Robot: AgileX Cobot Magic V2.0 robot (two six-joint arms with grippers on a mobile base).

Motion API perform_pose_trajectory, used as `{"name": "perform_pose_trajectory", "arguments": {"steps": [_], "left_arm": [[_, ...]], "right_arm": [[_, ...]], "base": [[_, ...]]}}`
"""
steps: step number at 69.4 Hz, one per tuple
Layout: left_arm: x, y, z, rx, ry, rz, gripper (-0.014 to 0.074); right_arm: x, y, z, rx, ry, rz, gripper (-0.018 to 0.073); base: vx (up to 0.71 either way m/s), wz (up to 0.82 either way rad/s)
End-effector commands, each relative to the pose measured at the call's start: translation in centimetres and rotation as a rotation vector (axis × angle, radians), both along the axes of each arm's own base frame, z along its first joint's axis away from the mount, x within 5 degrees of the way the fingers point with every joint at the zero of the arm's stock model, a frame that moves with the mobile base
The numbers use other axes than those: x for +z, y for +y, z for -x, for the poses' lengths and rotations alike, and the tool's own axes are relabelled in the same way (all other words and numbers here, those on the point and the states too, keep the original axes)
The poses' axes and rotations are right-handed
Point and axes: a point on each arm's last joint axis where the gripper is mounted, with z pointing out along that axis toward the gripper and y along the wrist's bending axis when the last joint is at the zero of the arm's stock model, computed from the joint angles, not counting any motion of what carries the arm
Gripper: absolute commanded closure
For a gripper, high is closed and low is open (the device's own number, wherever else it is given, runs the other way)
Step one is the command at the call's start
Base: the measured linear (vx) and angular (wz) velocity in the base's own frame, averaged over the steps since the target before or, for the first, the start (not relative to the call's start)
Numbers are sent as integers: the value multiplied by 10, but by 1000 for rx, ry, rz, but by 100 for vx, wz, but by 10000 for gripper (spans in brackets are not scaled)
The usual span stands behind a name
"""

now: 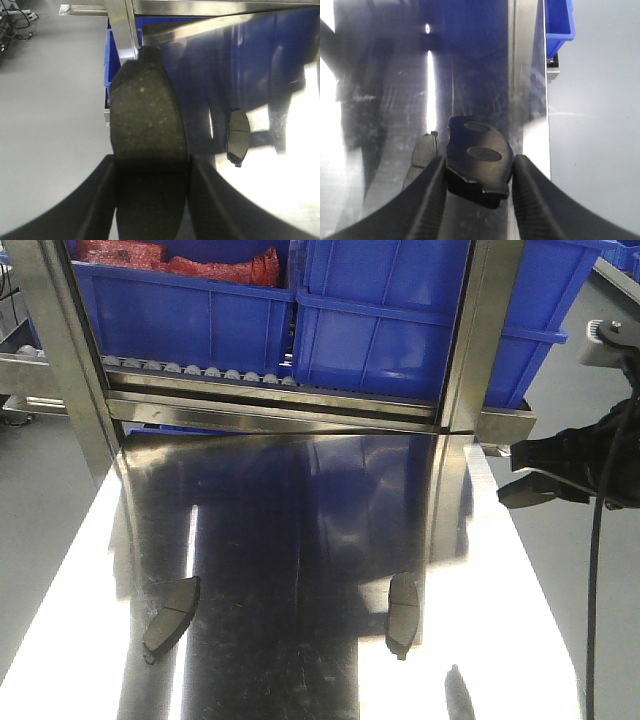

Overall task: Move and align brake pads A on conveyor
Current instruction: 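Close the right gripper on the brake pad and lift it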

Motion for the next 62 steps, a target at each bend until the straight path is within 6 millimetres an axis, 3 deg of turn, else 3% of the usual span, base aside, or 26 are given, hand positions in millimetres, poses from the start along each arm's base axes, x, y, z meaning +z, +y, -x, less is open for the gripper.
{"name": "perform_pose_trajectory", "arguments": {"steps": [1, 42, 62], "left_arm": [[13, 0, -3, -7, -100, 4, 602], [13, 0, -3, -7, -100, 4, 602], [13, 0, -3, -7, -100, 4, 602]], "right_arm": [[16, 0, 2, 13, -93, -23, 571], [17, 4, 4, 47, -82, -59, 571], [39, 0, 29, 59, -161, -85, 571]], "base": [[0, 0], [0, 0], [0, 0]]}}
